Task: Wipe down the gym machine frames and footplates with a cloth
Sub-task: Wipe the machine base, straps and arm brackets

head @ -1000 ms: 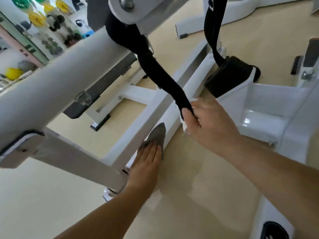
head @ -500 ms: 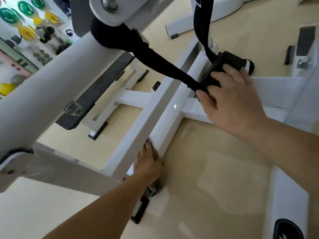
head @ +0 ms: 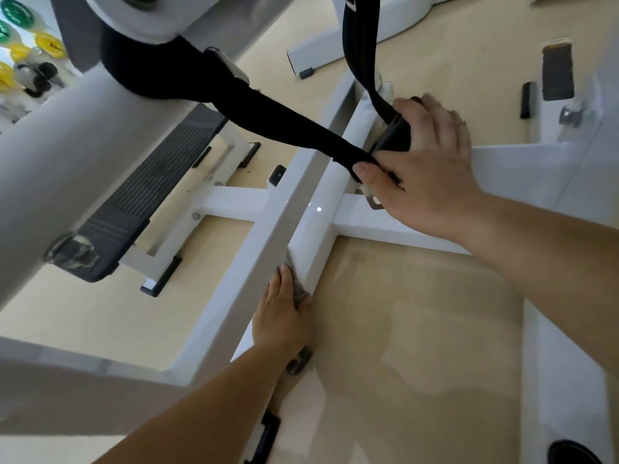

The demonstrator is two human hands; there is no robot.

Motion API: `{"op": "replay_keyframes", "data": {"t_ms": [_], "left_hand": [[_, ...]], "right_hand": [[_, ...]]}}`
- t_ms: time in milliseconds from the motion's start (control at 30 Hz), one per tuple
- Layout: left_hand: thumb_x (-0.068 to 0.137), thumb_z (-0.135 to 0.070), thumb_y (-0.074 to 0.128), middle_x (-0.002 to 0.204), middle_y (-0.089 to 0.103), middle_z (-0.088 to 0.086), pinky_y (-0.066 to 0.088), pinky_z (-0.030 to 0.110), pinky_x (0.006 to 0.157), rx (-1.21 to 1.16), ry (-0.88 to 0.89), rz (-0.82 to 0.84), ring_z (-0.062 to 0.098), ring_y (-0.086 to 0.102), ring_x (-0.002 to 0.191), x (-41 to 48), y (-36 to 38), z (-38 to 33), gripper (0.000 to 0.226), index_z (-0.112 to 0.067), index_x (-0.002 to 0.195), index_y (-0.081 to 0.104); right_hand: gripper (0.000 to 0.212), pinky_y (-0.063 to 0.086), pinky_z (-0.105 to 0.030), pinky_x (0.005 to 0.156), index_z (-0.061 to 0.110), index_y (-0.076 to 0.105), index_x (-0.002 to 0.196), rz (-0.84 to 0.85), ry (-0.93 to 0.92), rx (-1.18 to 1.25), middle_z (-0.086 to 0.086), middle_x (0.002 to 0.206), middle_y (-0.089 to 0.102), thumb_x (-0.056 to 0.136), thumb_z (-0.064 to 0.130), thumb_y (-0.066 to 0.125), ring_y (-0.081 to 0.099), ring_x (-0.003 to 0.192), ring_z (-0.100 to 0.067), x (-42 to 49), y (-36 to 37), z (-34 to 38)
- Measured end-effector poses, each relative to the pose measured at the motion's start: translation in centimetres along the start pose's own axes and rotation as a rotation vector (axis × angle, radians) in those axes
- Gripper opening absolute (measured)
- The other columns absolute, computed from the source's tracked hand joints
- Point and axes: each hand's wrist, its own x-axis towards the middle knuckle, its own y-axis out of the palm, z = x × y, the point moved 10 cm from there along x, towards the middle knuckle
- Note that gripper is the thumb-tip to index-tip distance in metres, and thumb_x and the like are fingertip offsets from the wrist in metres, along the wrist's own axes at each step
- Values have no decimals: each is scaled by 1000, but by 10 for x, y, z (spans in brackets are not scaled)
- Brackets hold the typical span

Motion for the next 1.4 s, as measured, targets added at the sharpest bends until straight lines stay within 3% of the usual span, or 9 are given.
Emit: {"op": "replay_keyframes", "data": {"t_ms": [133, 233, 367, 500, 667, 800, 1000, 1200, 1400], "left_hand": [[103, -51, 43, 172, -4, -4, 11, 31, 123, 34, 5, 60, 18, 6, 156, -7, 1, -1, 83, -22, 164, -6], [98, -47, 51, 170, -14, 1, -2, 36, 125, 98, -49, 120, 22, -9, 157, -38, 8, 12, 95, -18, 162, -12], [86, -22, 58, 165, -33, 3, -14, 40, 125, 139, -110, 229, 23, -30, 152, -64, 18, 23, 110, -18, 159, -24], [87, -6, 52, 169, -21, -3, -11, 30, 121, 127, -99, 92, 20, -16, 157, -46, 6, 21, 103, -23, 161, -18], [98, -18, 47, 171, -12, -1, -2, 33, 125, 157, 8, -16, 20, -7, 158, -5, 6, -10, 86, -20, 163, -9], [99, -29, 50, 172, -5, 0, 5, 33, 125, 119, 44, -44, 21, 3, 157, 57, 6, -50, 85, -18, 163, -4], [100, -27, 52, 172, -1, -1, 2, 40, 127, 130, 101, -55, 22, 0, 158, 111, 9, -91, 83, -20, 164, 0], [98, -12, 45, 172, -11, -2, -14, 31, 120, 150, 83, -57, 18, -11, 158, 77, 7, -77, 83, -21, 164, -3], [94, -12, 40, 171, -14, -1, -7, 35, 127, 154, -38, -87, 19, -10, 157, -10, 5, -14, 86, -20, 163, -10]], "right_hand": [[57, -9, -47, 123, 36, 74, 93, -17, 7, 7, -6, 168, 15, 98, 66, 25, -1, 156, -33, -3, -3, 2], [58, -10, -44, 123, 36, 75, 93, -9, 8, 17, -5, 169, 13, 98, 67, 25, -2, 156, -32, -2, -5, 2], [58, -5, -52, 124, 32, 74, 91, -58, -12, 1, -7, 168, 16, 100, 65, 27, 1, 156, -34, -4, -3, 4], [59, 1, -54, 124, 26, 73, 89, -154, -36, -17, -9, 166, 23, 102, 64, 30, 9, 155, -38, -6, -4, 2], [54, -1, -51, 123, 32, 74, 89, -164, -33, 11, -7, 165, 26, 101, 64, 33, 10, 155, -37, -3, -4, 3], [47, 9, -52, 118, 34, 70, 78, -156, -22, 55, 0, 158, 34, 99, 64, 41, 16, 150, -34, 3, -7, -2], [49, 14, -45, 107, 31, 67, 74, -61, 32, 70, 11, 150, 33, 98, 67, 43, 17, 139, -20, 13, -12, -13], [48, 0, -41, 115, 39, 72, 86, 48, 66, 46, 11, 157, 20, 99, 68, 36, 3, 148, -18, 11, -7, -8], [57, -5, -54, 124, 41, 74, 94, 27, 59, 2, -1, 167, 14, 100, 68, 25, -4, 156, -31, 2, -3, 3]]}}
